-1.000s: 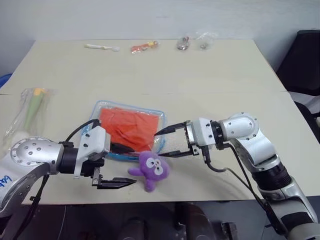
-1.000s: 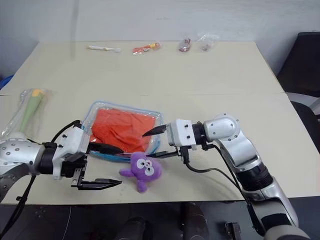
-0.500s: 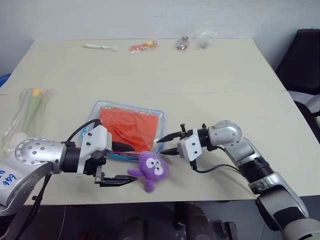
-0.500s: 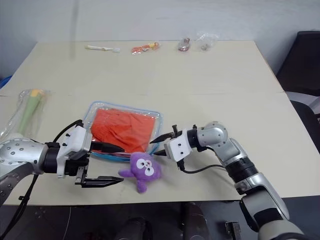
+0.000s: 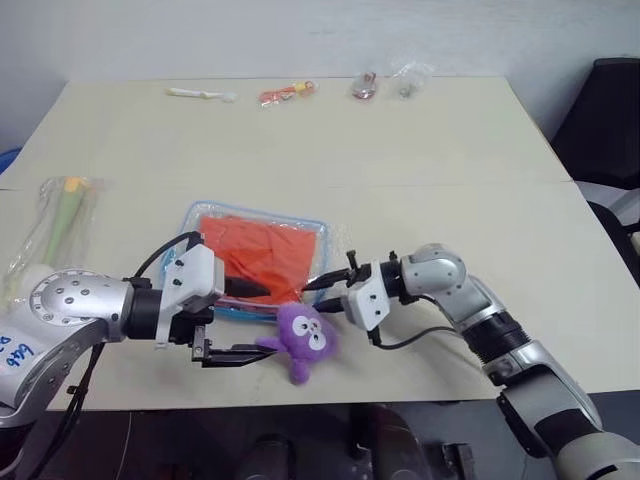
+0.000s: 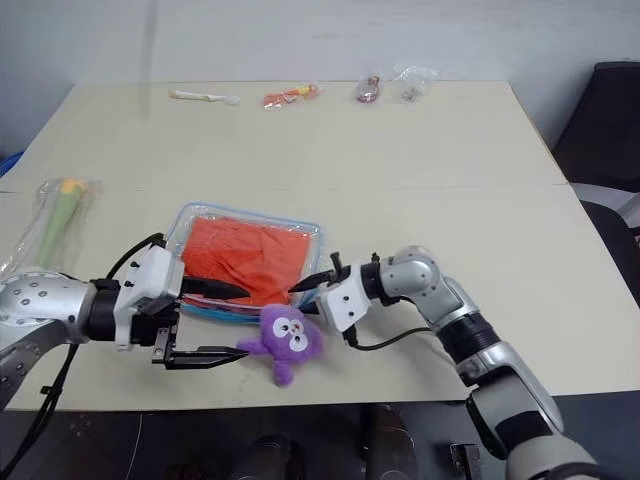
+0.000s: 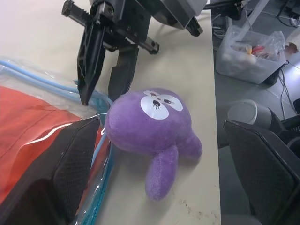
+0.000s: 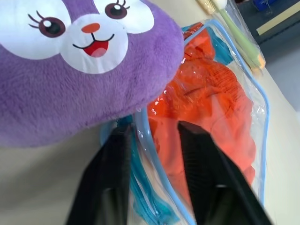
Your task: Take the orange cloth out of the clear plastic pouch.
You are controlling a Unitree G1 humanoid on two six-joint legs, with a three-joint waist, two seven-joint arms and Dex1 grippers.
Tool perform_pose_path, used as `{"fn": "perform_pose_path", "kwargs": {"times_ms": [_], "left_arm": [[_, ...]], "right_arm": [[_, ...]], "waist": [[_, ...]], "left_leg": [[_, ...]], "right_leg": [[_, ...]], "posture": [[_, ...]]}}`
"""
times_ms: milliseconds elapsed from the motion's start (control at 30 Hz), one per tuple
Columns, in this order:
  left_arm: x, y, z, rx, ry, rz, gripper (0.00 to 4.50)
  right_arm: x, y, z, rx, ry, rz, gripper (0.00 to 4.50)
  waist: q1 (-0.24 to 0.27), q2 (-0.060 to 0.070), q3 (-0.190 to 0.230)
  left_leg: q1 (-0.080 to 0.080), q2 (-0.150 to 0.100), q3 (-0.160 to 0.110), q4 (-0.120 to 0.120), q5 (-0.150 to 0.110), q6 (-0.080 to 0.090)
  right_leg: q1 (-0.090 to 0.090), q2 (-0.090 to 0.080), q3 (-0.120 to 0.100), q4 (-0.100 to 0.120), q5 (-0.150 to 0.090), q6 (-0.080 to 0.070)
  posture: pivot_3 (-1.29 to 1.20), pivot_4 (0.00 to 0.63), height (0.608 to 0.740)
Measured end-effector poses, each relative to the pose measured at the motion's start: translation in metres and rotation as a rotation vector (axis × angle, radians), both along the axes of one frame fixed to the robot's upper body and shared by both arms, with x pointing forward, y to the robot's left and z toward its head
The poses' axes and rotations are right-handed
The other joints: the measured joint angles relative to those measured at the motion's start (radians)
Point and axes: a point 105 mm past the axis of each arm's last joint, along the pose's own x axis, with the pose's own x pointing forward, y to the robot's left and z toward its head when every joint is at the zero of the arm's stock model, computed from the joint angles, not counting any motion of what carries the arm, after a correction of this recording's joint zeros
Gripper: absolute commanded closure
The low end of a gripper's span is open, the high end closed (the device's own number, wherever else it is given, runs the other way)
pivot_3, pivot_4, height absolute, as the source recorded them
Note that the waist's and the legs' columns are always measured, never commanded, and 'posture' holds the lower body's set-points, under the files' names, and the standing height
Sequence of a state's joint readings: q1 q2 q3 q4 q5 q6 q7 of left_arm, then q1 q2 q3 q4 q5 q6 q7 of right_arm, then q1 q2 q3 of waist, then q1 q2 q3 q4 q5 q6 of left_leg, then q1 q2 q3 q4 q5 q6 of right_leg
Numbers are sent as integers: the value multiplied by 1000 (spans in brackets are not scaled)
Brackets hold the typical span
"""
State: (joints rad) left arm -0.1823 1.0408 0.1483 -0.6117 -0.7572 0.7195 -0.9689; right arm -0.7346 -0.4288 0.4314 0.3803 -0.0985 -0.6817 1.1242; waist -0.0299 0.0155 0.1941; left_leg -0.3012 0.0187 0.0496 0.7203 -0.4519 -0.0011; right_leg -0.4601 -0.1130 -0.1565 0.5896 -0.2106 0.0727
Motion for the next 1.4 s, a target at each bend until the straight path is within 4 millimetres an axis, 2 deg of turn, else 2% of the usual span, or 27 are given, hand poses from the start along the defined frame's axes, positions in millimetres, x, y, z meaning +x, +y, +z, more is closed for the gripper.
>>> {"fn": "perform_pose_path", "kwargs": {"times_ms": [33, 67, 267, 400, 667, 800, 1067, 1167, 1400], "left_arm": [[0, 0, 0, 1, 0, 1, 0], [0, 0, 0, 2, -1, 2, 0], [9, 3, -3, -43, 45, 58, 0], [24, -9, -1, -168, 141, 116, 0], [41, -22, -32, -113, 288, 239, 0], [50, -25, -33, -135, 301, 279, 0], [44, -43, -35, -182, 378, 249, 0], [33, -49, -32, -183, 396, 191, 619], [30, -41, -34, -171, 416, 214, 2943]], "right_arm": [[0, -1, -1, -1, 2, -1, 4296], [0, -1, -1, -1, 0, 1, 4457], [1, -3, -1, -5, -6, -1, 4457], [2, -5, -2, -15, -30, -7, 4457], [3, -8, -1, -20, -44, -16, 4457], [3, -8, -1, -23, -49, -16, 4457], [3, -7, -1, -23, -67, -20, 4457], [4, -7, -1, -29, -75, -22, 4500], [3, -7, -1, -27, -84, -19, 4500]], "waist": [[1, 0, 0], [1, 0, 0], [2, 0, 0], [3, 0, 0], [1, 0, 0], [3, 0, 0], [1, -1, 0], [2, -1, 0], [2, -1, 0]], "left_leg": [[0, 0, 0, 0, 0, 0], [0, 0, 0, 0, 0, 0], [0, 0, 0, 0, 0, 0], [0, -1, -1, 1, 0, 0], [0, -1, -1, 1, 0, 0], [-1, -1, -1, 2, 0, 0], [0, 0, -1, 2, 0, 0], [0, 0, -3, 2, 0, 0], [0, 0, -9, 2, 0, 0]], "right_leg": [[0, 0, 0, 0, 0, 0], [0, 0, 0, 0, 0, 0], [0, 0, 0, 0, 0, 0], [0, -1, 0, 1, 0, 0], [0, -1, 0, 1, 0, 0], [0, -1, 0, 1, 0, 0], [0, -1, 0, 2, 0, 0], [0, -1, 1, 1, 0, 0], [0, -1, 1, 2, 0, 0]], "posture": [[0, 150, 740], [0, 150, 740], [0, 150, 740], [0, 150, 740], [0, 150, 740], [0, 150, 740], [0, 150, 740], [0, 150, 740], [0, 150, 740]]}}
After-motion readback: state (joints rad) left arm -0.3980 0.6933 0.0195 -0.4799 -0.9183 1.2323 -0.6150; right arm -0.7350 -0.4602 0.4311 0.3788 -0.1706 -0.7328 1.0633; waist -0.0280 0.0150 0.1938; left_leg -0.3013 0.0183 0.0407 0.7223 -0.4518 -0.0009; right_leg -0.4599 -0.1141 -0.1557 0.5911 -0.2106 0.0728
